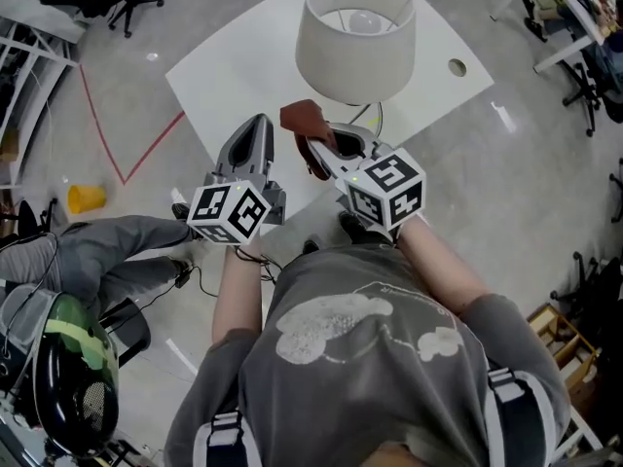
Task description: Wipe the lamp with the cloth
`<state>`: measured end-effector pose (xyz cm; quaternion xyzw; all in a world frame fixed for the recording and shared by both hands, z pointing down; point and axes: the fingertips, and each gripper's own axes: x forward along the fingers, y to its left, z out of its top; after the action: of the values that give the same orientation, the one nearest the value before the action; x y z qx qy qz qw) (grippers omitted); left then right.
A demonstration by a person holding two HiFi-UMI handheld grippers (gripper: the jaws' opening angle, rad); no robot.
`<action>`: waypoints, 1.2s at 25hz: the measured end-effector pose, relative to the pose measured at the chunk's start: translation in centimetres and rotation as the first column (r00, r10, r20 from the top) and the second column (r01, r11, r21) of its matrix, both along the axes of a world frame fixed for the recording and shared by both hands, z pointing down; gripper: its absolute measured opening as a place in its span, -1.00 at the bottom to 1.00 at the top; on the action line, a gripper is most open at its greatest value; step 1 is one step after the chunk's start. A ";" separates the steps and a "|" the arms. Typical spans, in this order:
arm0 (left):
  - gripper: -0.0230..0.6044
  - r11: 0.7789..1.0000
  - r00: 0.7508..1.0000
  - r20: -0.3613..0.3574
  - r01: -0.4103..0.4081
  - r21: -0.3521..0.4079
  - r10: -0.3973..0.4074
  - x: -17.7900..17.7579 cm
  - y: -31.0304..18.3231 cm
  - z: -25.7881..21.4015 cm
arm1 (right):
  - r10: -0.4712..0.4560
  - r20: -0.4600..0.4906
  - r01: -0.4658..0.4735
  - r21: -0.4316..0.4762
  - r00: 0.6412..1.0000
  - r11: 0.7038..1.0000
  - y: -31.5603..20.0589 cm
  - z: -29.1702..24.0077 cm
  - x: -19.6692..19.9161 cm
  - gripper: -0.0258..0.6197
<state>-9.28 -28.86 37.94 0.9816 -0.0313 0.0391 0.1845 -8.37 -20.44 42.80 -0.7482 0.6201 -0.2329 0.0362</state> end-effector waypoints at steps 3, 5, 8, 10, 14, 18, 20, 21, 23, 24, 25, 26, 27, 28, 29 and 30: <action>-0.90 1.000 1.000 -0.001 -0.030 -0.005 0.030 -1.0 1.1 0.1 | 0.056 0.009 -0.056 -0.015 0.998 0.998 1.6 0.7 -0.6 -0.74; -0.90 0.999 0.999 0.004 -0.050 -0.013 0.050 -2.1 1.6 0.4 | 0.097 0.015 -0.096 -0.027 0.995 0.995 2.4 1.1 -1.2 -0.74; -0.90 0.996 0.997 0.003 -0.080 -0.029 0.080 -4.3 1.8 0.8 | 0.143 0.014 -0.143 -0.049 0.990 0.989 3.0 1.8 -2.5 -0.74; -0.90 0.995 0.996 0.001 -0.094 -0.039 0.094 -5.8 1.6 1.3 | 0.173 0.007 -0.173 -0.062 0.985 0.983 3.2 2.4 -3.2 -0.74; -0.90 0.993 0.994 0.004 -0.108 -0.055 0.108 -7.9 1.4 2.6 | 0.237 -0.009 -0.237 -0.062 0.972 0.970 4.4 2.8 -4.1 -0.74; -0.90 0.989 0.991 -0.020 -0.135 -0.064 0.134 -11.3 2.1 2.5 | 0.285 -0.043 -0.287 -0.066 0.958 0.956 6.2 2.2 -7.0 -0.74; -0.90 0.986 0.988 -0.030 -0.151 -0.073 0.149 -12.3 2.7 2.7 | 0.307 -0.047 -0.309 -0.063 0.951 0.949 6.9 2.3 -7.9 -0.74; -0.90 0.984 0.987 -0.033 -0.160 -0.072 0.158 -12.5 3.0 2.8 | 0.316 -0.046 -0.318 -0.062 0.948 0.946 7.2 2.5 -7.9 -0.74; -0.90 0.982 0.984 -0.036 -0.175 -0.068 0.173 -12.5 3.9 2.9 | 0.326 -0.040 -0.328 -0.059 0.945 0.943 7.9 2.8 -7.9 -0.74; -0.90 0.981 0.983 -0.037 -0.180 -0.065 0.178 -12.9 4.5 2.8 | 0.326 -0.036 -0.328 -0.056 0.945 0.943 8.3 2.7 -8.1 -0.74; -0.90 0.981 0.983 -0.037 -0.183 -0.064 0.181 -13.5 5.0 2.6 | 0.324 -0.036 -0.326 -0.053 0.945 0.944 8.6 2.5 -8.8 -0.74; -0.90 0.980 0.982 -0.038 -0.186 -0.064 0.184 -14.5 5.5 2.3 | 0.322 -0.040 -0.323 -0.051 0.946 0.945 8.9 2.2 -9.8 -0.74; -0.90 0.980 0.981 -0.040 -0.190 -0.065 0.188 -15.7 5.9 2.1 | 0.320 -0.046 -0.322 -0.050 0.946 0.945 9.1 1.9 -11.0 -0.74; -0.90 0.979 0.981 -0.042 -0.194 -0.066 0.192 -17.0 6.3 1.9 | 0.319 -0.051 -0.321 -0.050 0.946 0.946 9.4 1.7 -12.3 -0.74; -0.90 0.978 0.980 -0.044 -0.199 -0.066 0.196 -18.3 6.7 1.6 | 0.319 -0.055 -0.322 -0.051 0.946 0.945 9.6 1.4 -13.5 -0.74; -0.90 0.977 0.979 -0.045 -0.203 -0.066 0.200 -19.5 7.1 1.4 | 0.319 -0.058 -0.322 -0.052 0.946 0.945 9.9 1.2 -14.7 -0.74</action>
<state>-28.73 -21.79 39.34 0.9732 0.0733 0.0398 0.2144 -23.03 -10.55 44.05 -0.8453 0.4834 -0.2246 0.0357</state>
